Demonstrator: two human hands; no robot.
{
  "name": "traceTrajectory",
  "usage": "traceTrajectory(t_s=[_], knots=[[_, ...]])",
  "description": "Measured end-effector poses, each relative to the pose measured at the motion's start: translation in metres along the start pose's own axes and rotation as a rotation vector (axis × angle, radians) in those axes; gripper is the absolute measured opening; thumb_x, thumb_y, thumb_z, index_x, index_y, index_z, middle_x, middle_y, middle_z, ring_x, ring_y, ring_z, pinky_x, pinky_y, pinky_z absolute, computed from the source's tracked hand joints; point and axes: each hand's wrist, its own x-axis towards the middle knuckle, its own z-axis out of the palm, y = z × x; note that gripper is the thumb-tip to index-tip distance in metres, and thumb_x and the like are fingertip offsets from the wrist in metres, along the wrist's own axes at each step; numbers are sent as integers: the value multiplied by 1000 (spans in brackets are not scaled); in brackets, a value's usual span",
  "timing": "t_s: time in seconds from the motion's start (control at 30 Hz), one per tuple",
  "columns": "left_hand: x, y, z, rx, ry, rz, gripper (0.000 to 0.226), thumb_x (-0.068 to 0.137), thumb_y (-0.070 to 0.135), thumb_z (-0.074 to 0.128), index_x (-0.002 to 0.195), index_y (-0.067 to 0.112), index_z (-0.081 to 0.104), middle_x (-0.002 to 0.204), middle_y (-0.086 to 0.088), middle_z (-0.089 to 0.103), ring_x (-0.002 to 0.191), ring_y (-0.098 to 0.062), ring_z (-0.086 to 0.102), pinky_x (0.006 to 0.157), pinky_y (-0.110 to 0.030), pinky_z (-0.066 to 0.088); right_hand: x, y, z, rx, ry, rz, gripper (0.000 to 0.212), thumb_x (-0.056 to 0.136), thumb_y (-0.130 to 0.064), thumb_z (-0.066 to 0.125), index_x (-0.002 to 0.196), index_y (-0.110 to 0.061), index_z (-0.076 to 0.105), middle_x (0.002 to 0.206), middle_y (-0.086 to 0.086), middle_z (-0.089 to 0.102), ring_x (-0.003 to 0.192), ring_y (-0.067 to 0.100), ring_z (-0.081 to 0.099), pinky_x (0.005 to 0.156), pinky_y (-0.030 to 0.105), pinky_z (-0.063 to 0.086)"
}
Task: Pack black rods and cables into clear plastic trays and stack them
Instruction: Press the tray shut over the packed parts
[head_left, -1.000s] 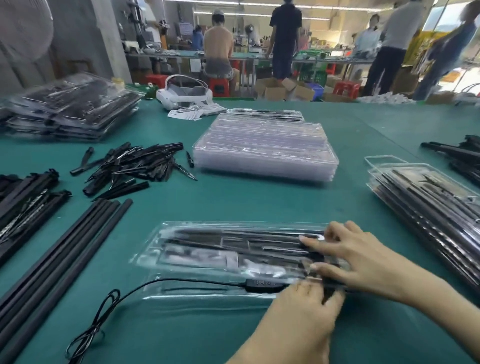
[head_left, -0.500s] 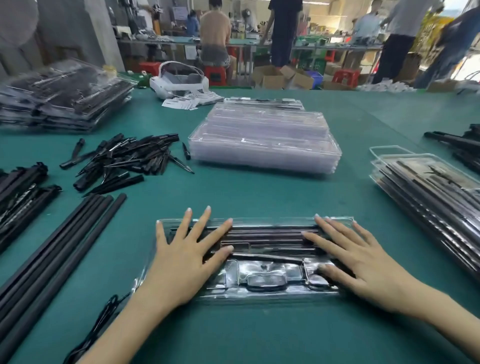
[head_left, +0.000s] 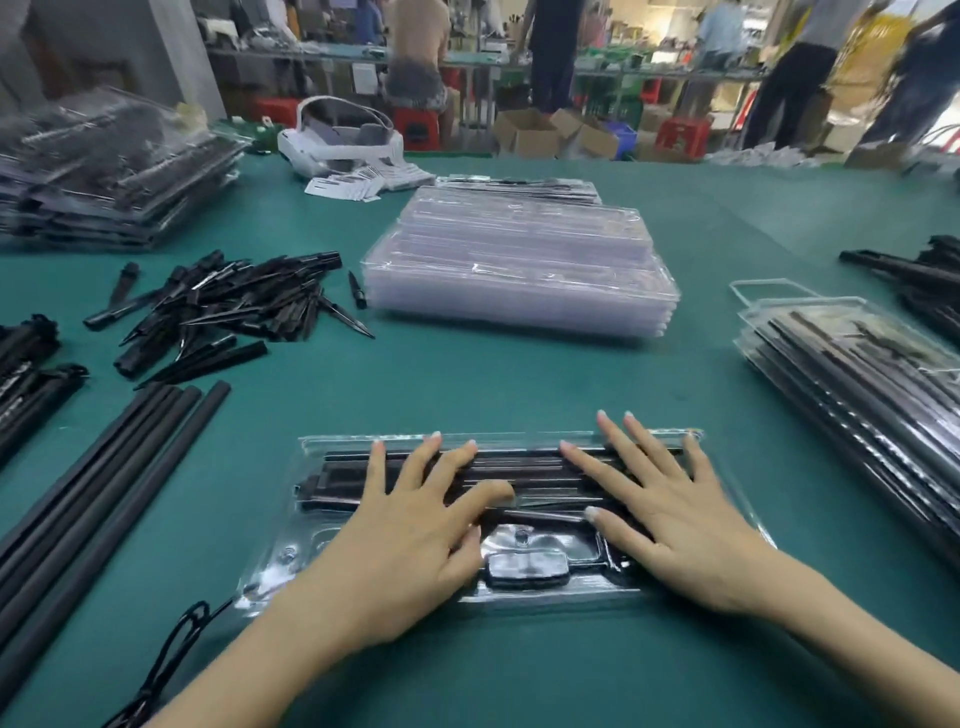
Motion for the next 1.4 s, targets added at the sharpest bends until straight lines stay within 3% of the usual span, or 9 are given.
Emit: traceTrajectory(t_s=[0.17, 0.33, 0.5, 0.73, 0.83, 0.97, 1.03, 1.13, 1.4], knots=[[52, 60, -6, -150, 188, 126, 53, 83, 36, 2, 132, 25, 23, 143, 7, 24, 144, -11, 4, 116, -52, -9, -1, 2, 3, 8, 34, -5, 62, 81, -71, -7, 137, -54, -25, 152, -20, -29, 137, 0, -32, 116, 52, -9], [85, 79, 11, -234, 162, 103, 58, 99, 51, 13, 152, 34, -3, 159, 15, 1, 145, -4, -12, 115, -45, -18, -2, 8, 8, 234, 113, -27, 64, 88, -56, 2, 143, -33, -23, 149, -20, -31, 137, -6, -26, 115, 30, -18], [93, 73, 26, -146, 172, 117, 57, 98, 53, 10, 149, 40, -11, 158, 19, -9, 145, -5, -15, 114, -47, -20, -2, 11, 2, 950, 411, 117, 44, 90, -27, 38, 134, -33, 38, 153, -15, 28, 138, -6, 25, 113, 18, 21], [94, 74, 29, -169, 205, 97, 54, 98, 54, 15, 149, 45, 1, 160, 13, -6, 146, -7, -11, 111, -45, -24, -20, 38, -9, 539, 811, 267, 21, 90, -11, 63, 104, -26, 64, 104, -12, 65, 98, -1, 58, 86, 5, 38], [94, 74, 29, -128, 207, -7, 68, 89, 64, 10, 151, 37, -3, 161, -4, -1, 147, -17, -9, 112, -49, -23, -37, 58, -6, 591, 702, 442, 20, 91, -26, 52, 106, -25, 65, 104, -2, 66, 94, 14, 59, 79, 1, 35], [93, 74, 26, -86, 237, -84, 81, 85, 71, 13, 149, 22, 17, 139, -8, 31, 135, -24, 21, 115, -51, -15, -51, 58, 8, 496, 533, 444, 33, 85, -35, 46, 101, -23, 72, 107, -6, 63, 106, 18, 48, 93, 30, 32], [92, 74, 24, -105, 294, -77, 79, 84, 73, 17, 144, 22, 25, 127, -4, 34, 128, -21, 25, 115, -49, -10, -50, 50, 5, 560, 536, 411, 24, 85, -31, 53, 93, -24, 74, 105, -11, 64, 103, 10, 49, 94, 21, 33], [89, 76, 23, -109, 382, -57, 82, 81, 74, 16, 142, 21, 29, 124, -2, 35, 126, -19, 26, 116, -47, -5, -49, 44, -6, 774, 528, 394, 17, 83, -28, 59, 77, -29, 75, 92, -13, 70, 91, -5, 57, 80, 0, 35], [83, 78, 16, -157, 486, -46, 81, 81, 73, 21, 137, 17, 32, 124, -1, 36, 125, -19, 29, 117, -44, -1, -63, 57, -29, 829, 100, 393, 38, 69, -55, 64, 75, -19, 73, 56, 4, 60, 48, 9, 47, 50, 16, 38]])
